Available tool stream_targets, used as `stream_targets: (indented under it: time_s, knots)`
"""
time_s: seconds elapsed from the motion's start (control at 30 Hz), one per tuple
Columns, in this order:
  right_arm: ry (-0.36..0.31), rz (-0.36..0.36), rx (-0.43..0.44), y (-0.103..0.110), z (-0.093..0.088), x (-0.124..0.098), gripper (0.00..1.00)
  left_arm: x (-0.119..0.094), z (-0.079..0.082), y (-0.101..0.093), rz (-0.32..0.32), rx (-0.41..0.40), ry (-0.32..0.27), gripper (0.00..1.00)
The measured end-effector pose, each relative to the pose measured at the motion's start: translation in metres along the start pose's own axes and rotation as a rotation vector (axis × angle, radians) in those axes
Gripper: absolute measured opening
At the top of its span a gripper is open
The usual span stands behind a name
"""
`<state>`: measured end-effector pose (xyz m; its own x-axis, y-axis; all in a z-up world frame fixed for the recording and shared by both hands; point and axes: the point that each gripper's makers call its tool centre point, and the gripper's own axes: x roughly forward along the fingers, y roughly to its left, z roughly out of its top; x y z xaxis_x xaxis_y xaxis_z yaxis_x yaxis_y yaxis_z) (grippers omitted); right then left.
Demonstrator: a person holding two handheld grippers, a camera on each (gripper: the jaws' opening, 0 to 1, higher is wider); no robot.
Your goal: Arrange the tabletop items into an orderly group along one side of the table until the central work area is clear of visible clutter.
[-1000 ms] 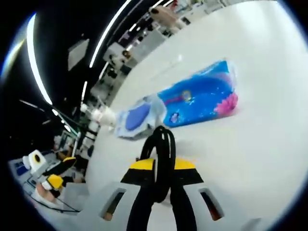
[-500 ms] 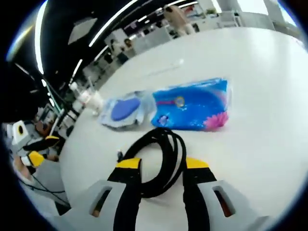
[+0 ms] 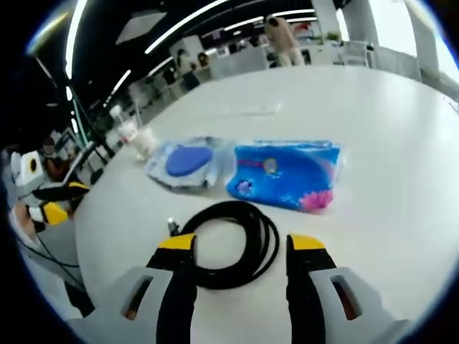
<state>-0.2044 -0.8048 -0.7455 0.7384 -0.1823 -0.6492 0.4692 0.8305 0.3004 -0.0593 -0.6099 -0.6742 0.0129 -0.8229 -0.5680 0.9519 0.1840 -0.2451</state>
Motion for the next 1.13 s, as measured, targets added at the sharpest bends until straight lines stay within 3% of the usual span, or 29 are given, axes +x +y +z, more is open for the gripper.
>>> stream_targets:
  time_s: [0.17,0.47,0.67,0.77,1.13]
  knots:
    - [-0.015,-0.011,-0.04,0.001,-0.003,-0.019,0.58,-0.005,-0.005,0.025,0.014,-0.028,0.013,0.66]
    - [-0.035,-0.023,0.013,0.001,-0.014,-0.055,0.68,-0.037,-0.017,0.092,0.104,-0.074,0.045,0.7]
    - [-0.041,-0.046,0.053,-0.002,-0.022,-0.078,0.71,-0.063,-0.027,0.126,0.147,-0.094,0.067,0.74]
    - [-0.047,-0.062,0.078,-0.004,-0.026,-0.092,0.73,-0.073,-0.033,0.135,0.158,-0.095,0.086,0.75]
    - [-0.035,-0.098,0.163,-0.005,-0.051,-0.114,0.73,-0.09,-0.057,0.132,0.153,-0.108,0.145,0.77]
